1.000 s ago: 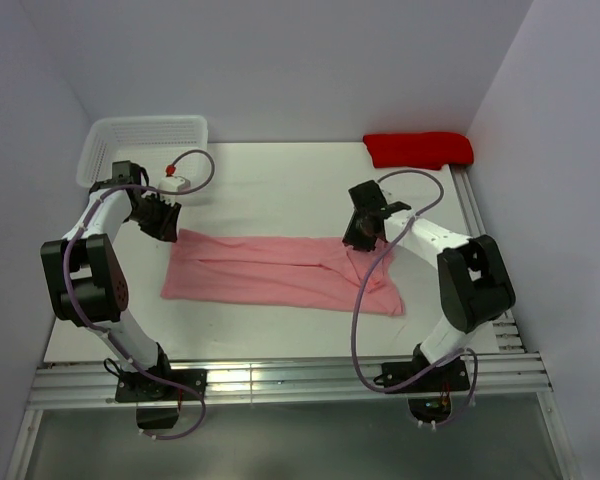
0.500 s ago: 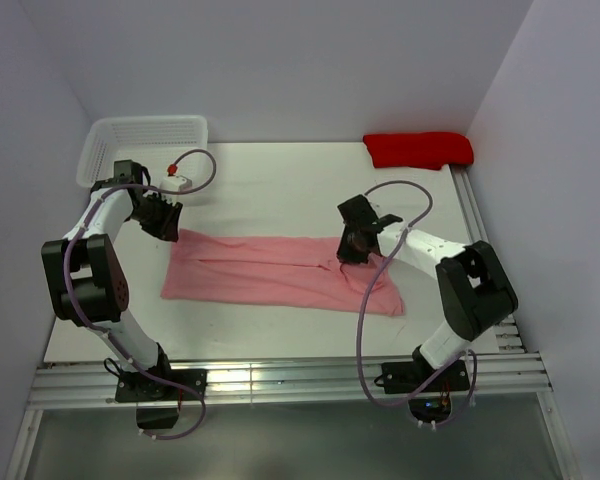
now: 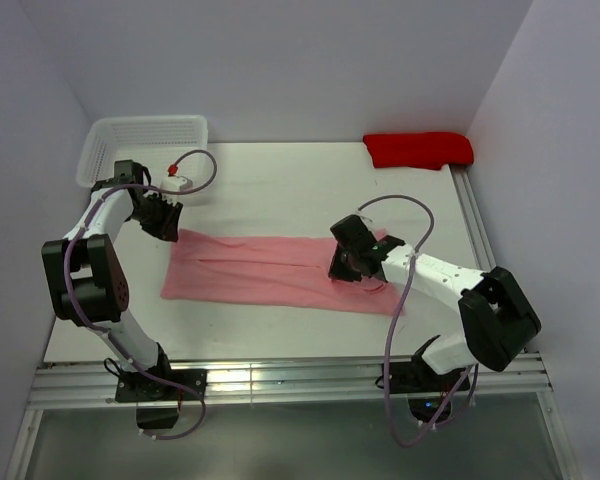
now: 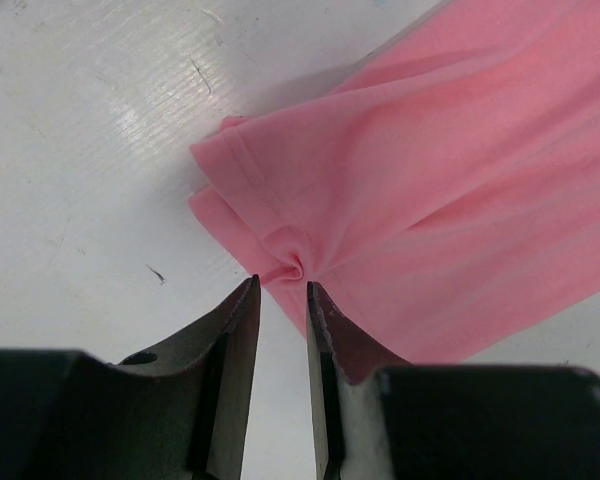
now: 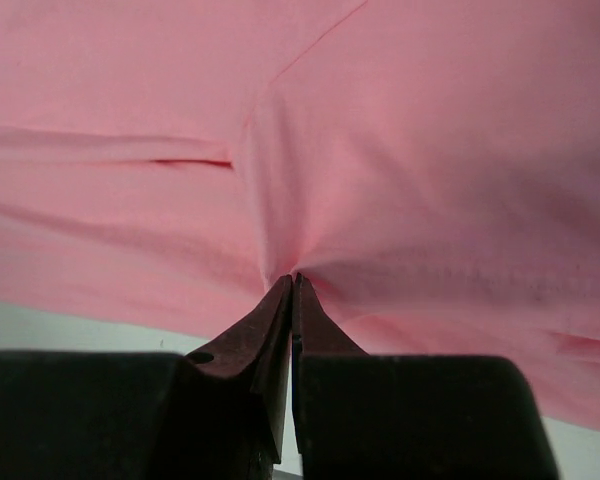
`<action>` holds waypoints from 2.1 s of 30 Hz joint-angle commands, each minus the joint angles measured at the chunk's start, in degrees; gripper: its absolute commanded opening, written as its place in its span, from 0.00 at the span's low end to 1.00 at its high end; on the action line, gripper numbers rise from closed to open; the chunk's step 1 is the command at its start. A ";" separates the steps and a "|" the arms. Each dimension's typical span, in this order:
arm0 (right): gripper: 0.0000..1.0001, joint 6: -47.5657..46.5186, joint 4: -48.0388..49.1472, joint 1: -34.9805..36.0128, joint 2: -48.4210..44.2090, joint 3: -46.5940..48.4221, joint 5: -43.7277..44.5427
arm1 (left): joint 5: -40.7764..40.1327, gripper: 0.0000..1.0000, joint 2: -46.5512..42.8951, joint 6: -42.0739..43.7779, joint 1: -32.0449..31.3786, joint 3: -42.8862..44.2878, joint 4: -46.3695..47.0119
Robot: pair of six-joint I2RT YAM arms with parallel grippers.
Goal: Roll the t-shirts
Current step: Fold the tshirt, then roll the tshirt
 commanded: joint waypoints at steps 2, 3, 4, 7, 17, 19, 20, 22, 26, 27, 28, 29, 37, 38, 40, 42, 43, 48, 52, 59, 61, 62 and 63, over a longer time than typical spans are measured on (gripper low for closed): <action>0.05 2.90 1.51 3.05 -0.53 0.24 1.31 | 0.09 0.31 0.65 0.60 -0.13 0.85 -0.26; 0.06 2.99 1.51 3.40 -0.35 0.24 1.31 | -0.26 0.31 0.65 0.77 -0.13 0.67 -0.26; 0.06 3.08 1.34 4.10 -0.18 0.24 1.39 | -0.18 0.31 0.65 0.86 -0.13 0.58 -0.35; 0.11 3.25 1.25 4.81 0.70 -0.11 1.57 | -0.53 0.31 0.91 1.04 -0.13 0.50 -0.52; 0.45 3.69 -3.93 5.25 -7.46 1.11 7.36 | 1.05 0.51 1.17 -3.61 -0.39 3.39 1.41; 0.47 3.52 -4.81 4.99 -8.43 1.64 8.33 | 1.49 0.54 2.66 -4.06 -0.83 4.54 1.32; 0.47 3.34 -4.73 4.73 -8.79 1.99 8.42 | 1.32 0.54 3.28 -4.67 -1.00 4.71 1.58; 0.47 2.73 -4.12 2.80 -8.88 2.43 8.16 | 0.44 0.53 5.65 -5.72 -1.96 5.33 2.73; 0.45 1.50 -4.03 -0.28 -7.13 3.57 8.69 | -3.76 0.49 9.34 -10.72 -3.38 7.26 5.36; 0.45 1.15 -3.77 -1.07 -7.03 3.40 8.51 | -4.56 0.48 10.83 -11.61 -3.46 7.96 5.45; 0.45 0.62 -2.81 -2.99 -7.12 2.62 7.90 | -5.35 0.46 11.45 -12.58 -3.64 8.49 5.45; 0.45 0.44 -2.45 -4.23 -7.38 2.17 7.64 | -6.41 0.45 11.98 -14.59 -3.64 9.10 5.71; 0.46 -2.72 -0.34 -15.57 -5.20 1.38 8.08 | -9.85 0.43 11.28 -16.28 -3.73 8.67 7.65; 0.46 -2.98 0.01 -17.23 -4.49 1.47 8.16 | -9.93 0.43 11.80 -16.62 -3.73 8.93 7.65; 0.47 -3.51 -0.16 -18.82 -2.48 2.25 8.51 | -10.20 0.43 12.25 -16.89 -3.73 9.11 7.83; 0.47 -4.04 1.15 -20.93 -1.41 2.17 7.90 | -10.11 0.43 12.86 -17.07 -3.73 9.46 7.91; 0.47 -4.13 1.59 -21.63 -1.06 2.26 7.55 | -10.11 0.43 12.95 -17.24 -3.73 9.46 8.09; 0.48 -6.05 2.13 -25.15 3.50 5.59 7.02 | -9.05 0.43 14.36 -17.77 -3.82 10.87 7.47; 0.49 -7.20 2.30 -25.77 7.37 8.49 7.20 | -8.44 0.45 14.71 -17.68 -3.90 11.30 7.30; 0.49 -7.82 4.50 -26.21 12.47 10.52 5.61 | -8.09 0.44 15.67 -17.95 -4.08 12.18 6.51; 0.45 -7.91 4.85 -26.30 13.44 10.78 5.44 | -8.17 0.43 15.94 -18.03 -4.08 12.36 6.25; 0.43 -7.91 5.02 -26.39 13.62 10.70 5.44 | -8.00 0.41 15.94 -18.03 -4.08 12.45 6.24; 0.37 -7.91 5.11 -26.39 13.88 10.61 5.44 | -7.82 0.39 16.03 -18.12 -4.08 12.45 6.24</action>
